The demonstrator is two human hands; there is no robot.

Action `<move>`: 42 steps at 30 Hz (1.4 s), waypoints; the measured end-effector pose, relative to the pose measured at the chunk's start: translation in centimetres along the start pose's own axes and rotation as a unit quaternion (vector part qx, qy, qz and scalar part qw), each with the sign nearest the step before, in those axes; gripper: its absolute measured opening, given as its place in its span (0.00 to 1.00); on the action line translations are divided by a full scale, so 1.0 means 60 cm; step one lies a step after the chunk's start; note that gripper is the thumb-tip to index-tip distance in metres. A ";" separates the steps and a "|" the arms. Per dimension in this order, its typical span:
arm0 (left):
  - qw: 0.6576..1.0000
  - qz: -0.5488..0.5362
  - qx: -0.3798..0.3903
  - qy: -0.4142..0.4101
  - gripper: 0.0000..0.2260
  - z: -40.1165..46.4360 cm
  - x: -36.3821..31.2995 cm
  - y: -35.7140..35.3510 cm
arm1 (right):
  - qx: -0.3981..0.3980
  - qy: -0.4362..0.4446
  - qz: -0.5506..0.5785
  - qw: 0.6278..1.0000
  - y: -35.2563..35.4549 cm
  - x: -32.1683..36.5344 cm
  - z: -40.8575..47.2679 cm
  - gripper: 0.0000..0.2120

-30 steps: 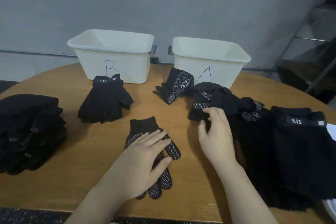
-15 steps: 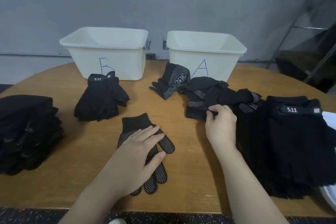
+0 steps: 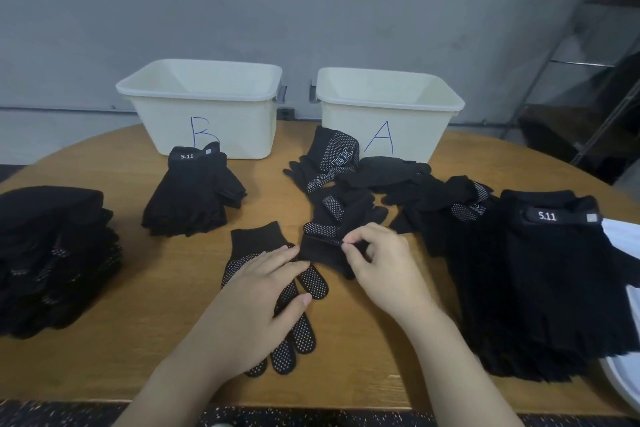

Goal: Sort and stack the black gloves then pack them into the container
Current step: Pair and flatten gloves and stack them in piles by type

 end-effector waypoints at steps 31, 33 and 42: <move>0.990 -0.008 -0.133 0.041 0.07 0.041 -0.014 -0.016 | -0.108 -0.029 -0.146 0.983 0.015 0.014 0.031 0.05; 0.989 -0.004 -0.141 0.044 0.04 0.043 -0.015 -0.018 | -0.175 0.006 -0.091 0.980 0.022 0.020 0.031 0.04; 0.987 0.023 -0.158 0.021 0.03 0.057 -0.026 -0.014 | -0.191 -0.009 0.304 0.933 0.064 0.045 0.023 0.06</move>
Point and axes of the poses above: each hand's wrist, its own z-axis towards the middle knuckle, its own y-axis out of the back of the hand, x = y × z, the point moved 1 cm from there along z, towards the middle knuckle, and after that the axes turned 3 degrees about z, right-handed, at the moved point
